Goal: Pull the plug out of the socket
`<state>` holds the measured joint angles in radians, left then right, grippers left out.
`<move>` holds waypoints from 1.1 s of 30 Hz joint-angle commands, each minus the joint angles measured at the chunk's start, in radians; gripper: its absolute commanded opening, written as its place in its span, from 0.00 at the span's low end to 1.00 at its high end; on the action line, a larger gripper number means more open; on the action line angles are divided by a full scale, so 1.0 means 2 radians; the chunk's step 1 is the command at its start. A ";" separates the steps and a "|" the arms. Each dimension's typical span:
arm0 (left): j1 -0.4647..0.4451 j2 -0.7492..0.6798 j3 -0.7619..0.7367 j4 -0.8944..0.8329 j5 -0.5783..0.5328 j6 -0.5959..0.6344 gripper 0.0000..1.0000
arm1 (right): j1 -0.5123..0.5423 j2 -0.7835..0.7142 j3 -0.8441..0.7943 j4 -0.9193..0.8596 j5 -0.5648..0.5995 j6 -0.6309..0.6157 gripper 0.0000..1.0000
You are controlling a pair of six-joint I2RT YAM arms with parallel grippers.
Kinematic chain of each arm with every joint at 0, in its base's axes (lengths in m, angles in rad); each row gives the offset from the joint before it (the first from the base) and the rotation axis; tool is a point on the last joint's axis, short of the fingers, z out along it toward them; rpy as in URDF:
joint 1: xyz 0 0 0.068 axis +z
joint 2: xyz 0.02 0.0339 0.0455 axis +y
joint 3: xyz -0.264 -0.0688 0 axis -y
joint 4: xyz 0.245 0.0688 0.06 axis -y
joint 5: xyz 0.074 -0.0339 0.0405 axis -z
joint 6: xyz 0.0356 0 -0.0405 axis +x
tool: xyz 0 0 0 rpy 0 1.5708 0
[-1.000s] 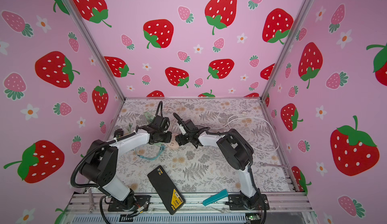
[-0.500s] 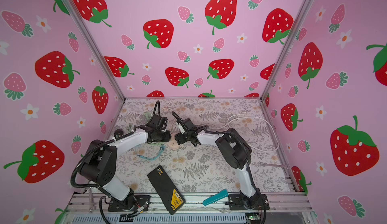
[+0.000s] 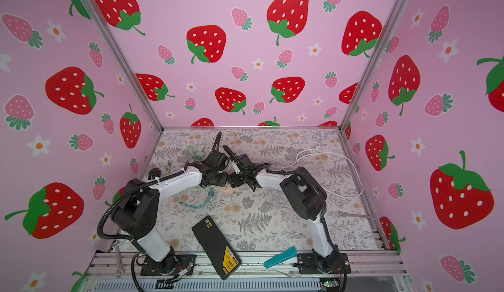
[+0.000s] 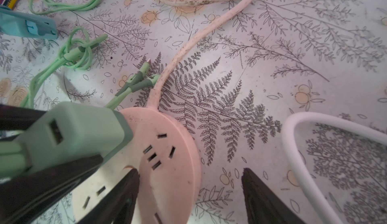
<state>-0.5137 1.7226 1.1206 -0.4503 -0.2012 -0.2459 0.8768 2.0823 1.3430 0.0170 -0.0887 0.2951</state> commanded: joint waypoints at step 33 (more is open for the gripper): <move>0.064 -0.047 -0.020 0.010 0.095 -0.038 0.13 | -0.008 0.049 0.005 -0.092 0.021 -0.006 0.78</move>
<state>-0.4023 1.6752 1.0737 -0.4191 0.0044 -0.2935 0.8703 2.1059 1.3811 -0.0010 -0.0982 0.2955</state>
